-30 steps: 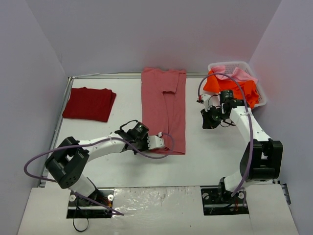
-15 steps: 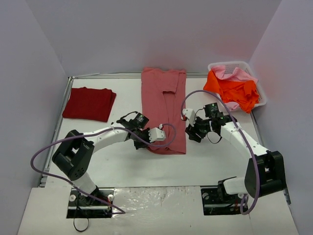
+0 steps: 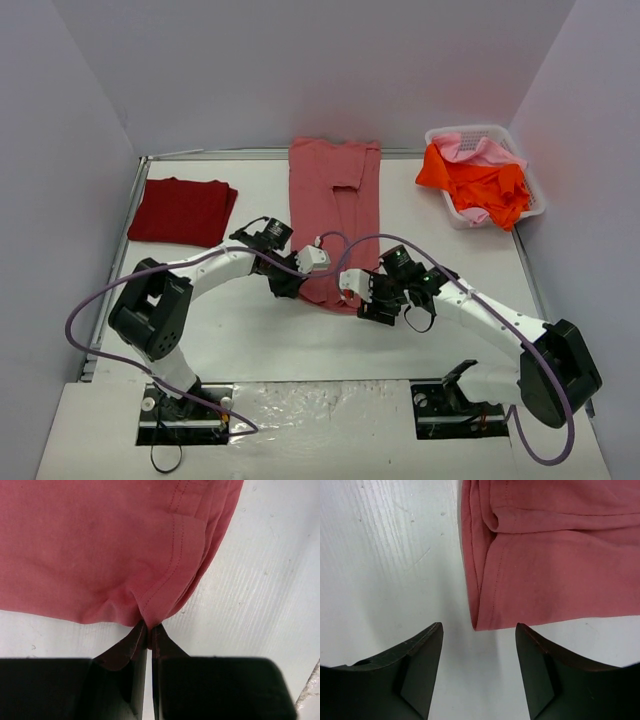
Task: Fold and stack the t-shirts
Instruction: Grab the bottom of the folded rectangular tshirt with both arms
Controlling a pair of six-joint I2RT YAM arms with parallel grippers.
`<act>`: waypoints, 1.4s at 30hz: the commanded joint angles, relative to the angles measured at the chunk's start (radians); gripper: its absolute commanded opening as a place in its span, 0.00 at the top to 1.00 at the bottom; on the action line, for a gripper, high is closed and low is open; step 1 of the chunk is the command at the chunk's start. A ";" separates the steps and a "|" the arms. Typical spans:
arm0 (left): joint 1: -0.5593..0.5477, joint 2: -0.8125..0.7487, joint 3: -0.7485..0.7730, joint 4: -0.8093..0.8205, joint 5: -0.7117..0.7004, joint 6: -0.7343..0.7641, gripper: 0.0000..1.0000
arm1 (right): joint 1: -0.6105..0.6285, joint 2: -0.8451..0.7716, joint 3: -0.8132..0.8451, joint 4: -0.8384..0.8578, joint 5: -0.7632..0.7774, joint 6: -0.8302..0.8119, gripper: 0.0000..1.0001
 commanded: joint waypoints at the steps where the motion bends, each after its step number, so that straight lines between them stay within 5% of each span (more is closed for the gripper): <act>1: 0.009 0.004 0.042 -0.032 0.065 -0.012 0.98 | 0.013 -0.032 -0.027 0.010 0.060 0.015 0.44; 26: 0.041 0.058 0.062 -0.051 0.130 -0.022 0.98 | 0.059 0.172 -0.066 0.136 0.143 0.007 0.47; 38: 0.053 0.042 0.050 -0.058 0.144 -0.009 0.98 | 0.060 0.195 -0.043 0.101 0.169 0.035 0.97; 42: 0.053 0.039 0.051 -0.067 0.141 -0.002 0.98 | 0.057 0.194 -0.024 0.078 0.166 0.047 1.00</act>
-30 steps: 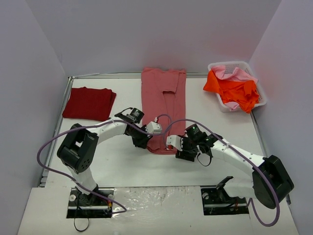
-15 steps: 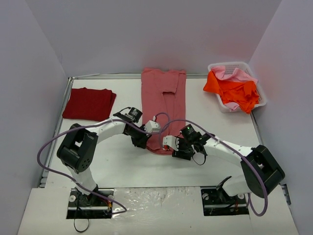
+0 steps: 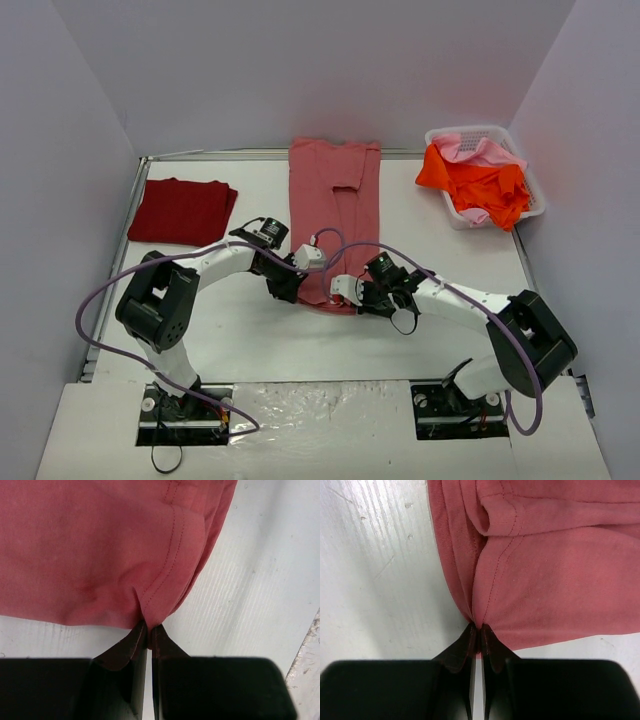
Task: Fold and stack the t-shirts
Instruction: Grab the bottom of the folded rectangular tshirt with both arms, then fold the folded rectangular tshirt in 1/3 of the way
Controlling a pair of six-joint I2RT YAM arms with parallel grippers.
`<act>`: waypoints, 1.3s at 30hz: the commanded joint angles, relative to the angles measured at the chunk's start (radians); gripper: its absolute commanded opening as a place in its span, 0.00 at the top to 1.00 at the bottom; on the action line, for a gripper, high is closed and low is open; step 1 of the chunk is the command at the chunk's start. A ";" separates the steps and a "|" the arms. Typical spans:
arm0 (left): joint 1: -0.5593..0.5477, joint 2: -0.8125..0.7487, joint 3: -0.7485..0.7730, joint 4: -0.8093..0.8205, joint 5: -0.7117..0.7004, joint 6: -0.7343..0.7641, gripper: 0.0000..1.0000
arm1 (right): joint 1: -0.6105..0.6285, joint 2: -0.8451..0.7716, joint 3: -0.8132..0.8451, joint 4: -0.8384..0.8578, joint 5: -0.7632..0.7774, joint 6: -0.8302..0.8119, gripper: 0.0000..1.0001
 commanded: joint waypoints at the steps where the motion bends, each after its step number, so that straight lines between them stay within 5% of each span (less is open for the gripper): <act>1: 0.004 -0.024 0.035 -0.035 0.027 0.028 0.98 | 0.003 0.013 0.028 -0.101 0.024 0.024 1.00; 9: 0.004 -0.081 0.075 -0.100 0.027 0.070 0.98 | -0.023 -0.016 0.169 -0.295 -0.066 0.010 1.00; 39: -0.074 -0.306 0.170 -0.759 0.273 0.539 0.98 | -0.058 -0.124 0.514 -0.960 -0.394 -0.295 1.00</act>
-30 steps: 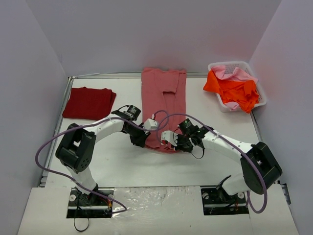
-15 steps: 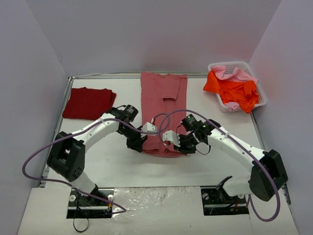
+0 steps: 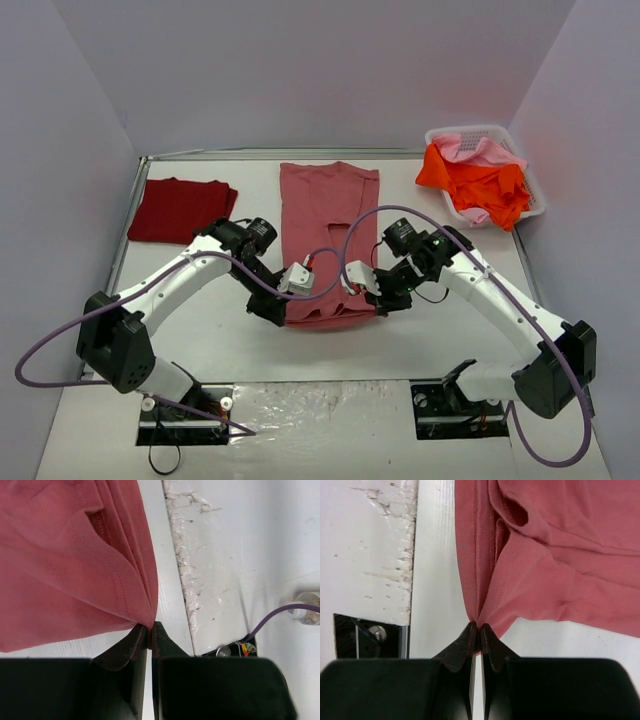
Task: Fold and stack the t-shirts
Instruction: Fold the folded rectangular tshirt in 1/3 of the way
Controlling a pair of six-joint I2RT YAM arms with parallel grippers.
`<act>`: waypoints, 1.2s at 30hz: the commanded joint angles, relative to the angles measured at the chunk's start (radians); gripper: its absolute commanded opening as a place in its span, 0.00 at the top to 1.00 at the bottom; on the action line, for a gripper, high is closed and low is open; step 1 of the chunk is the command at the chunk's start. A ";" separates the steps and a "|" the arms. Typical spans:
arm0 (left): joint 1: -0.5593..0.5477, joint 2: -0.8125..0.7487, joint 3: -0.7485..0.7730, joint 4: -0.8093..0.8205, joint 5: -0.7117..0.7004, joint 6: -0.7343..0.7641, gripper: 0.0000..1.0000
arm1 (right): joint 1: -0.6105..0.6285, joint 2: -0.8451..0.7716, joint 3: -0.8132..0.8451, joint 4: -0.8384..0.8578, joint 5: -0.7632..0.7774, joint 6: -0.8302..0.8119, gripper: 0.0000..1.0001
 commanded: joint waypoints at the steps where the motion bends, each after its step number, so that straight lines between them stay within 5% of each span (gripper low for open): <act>1: -0.023 -0.033 0.044 -0.123 0.062 0.094 0.97 | -0.005 0.004 0.095 -0.195 -0.061 -0.056 1.00; 10: -0.034 0.015 0.093 -0.169 0.065 0.126 0.98 | -0.004 -0.015 0.146 -0.272 -0.054 -0.081 1.00; 17: -0.026 0.064 0.122 -0.013 -0.044 -0.019 0.98 | -0.013 0.011 0.106 -0.141 -0.009 -0.053 1.00; 36: 0.031 0.087 0.202 0.067 -0.141 -0.087 0.98 | -0.147 0.180 0.190 -0.022 0.011 -0.093 1.00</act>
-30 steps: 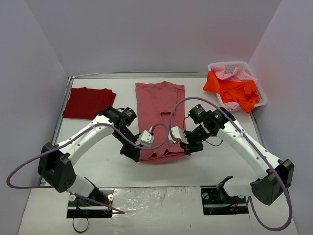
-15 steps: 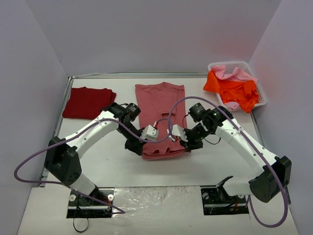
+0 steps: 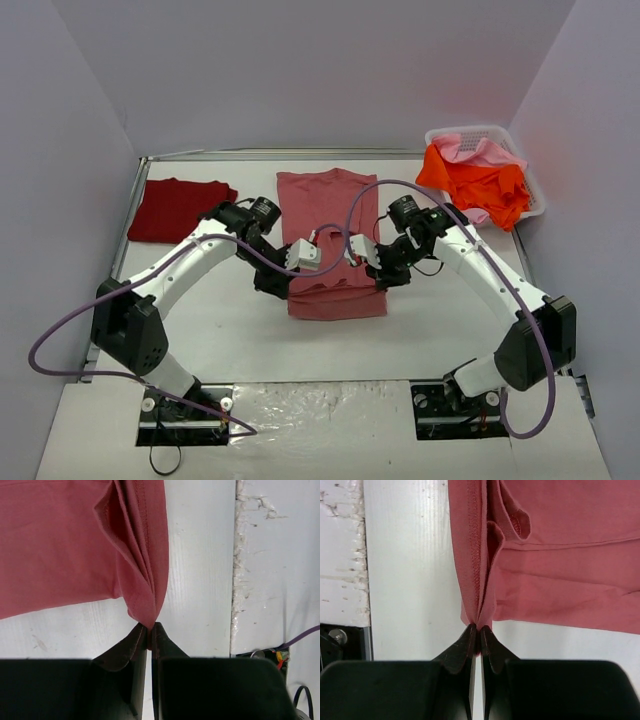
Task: Fold and stack the t-shirts
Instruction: Fold the folded rectangular tshirt in 1/3 of the way
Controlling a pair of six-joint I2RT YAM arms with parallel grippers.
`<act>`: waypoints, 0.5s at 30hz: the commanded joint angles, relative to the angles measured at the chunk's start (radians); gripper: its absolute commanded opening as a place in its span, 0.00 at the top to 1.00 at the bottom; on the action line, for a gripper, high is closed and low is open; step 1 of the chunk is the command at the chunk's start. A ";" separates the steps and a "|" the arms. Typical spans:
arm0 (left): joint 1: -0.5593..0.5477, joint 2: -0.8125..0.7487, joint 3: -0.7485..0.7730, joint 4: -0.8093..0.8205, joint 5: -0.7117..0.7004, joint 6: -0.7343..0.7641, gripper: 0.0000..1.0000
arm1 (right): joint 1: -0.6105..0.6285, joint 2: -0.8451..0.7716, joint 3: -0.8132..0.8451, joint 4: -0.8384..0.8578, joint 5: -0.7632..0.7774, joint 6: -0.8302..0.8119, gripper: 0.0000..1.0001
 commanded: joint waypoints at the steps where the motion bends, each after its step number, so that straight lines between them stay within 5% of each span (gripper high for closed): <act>1: 0.004 -0.007 0.060 0.019 -0.021 0.000 0.98 | -0.013 0.040 0.053 0.005 0.031 0.006 1.00; 15: 0.044 0.065 0.159 0.071 -0.099 -0.023 0.98 | -0.070 0.195 0.211 0.052 0.062 0.000 1.00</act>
